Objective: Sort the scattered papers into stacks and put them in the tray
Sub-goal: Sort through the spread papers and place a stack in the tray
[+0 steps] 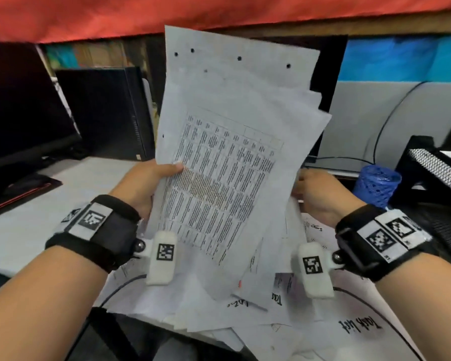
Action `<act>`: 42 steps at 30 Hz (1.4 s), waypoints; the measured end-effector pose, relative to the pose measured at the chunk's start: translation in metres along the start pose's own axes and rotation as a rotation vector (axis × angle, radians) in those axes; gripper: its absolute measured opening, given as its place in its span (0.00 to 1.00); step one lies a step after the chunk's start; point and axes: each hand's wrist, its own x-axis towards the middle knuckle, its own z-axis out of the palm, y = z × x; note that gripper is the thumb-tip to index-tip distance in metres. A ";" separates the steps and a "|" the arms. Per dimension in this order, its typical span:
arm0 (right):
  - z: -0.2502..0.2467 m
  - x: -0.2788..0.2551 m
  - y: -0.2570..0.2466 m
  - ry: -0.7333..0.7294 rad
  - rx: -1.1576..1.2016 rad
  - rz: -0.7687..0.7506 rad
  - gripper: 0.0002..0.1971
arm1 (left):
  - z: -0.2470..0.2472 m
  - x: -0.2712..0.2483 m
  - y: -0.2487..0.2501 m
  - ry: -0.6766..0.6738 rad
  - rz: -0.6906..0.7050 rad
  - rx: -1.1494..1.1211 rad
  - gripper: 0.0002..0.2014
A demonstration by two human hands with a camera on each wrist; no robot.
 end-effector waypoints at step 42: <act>-0.004 -0.013 -0.054 0.226 0.081 -0.394 0.16 | 0.067 -0.019 -0.009 0.163 0.463 0.339 0.17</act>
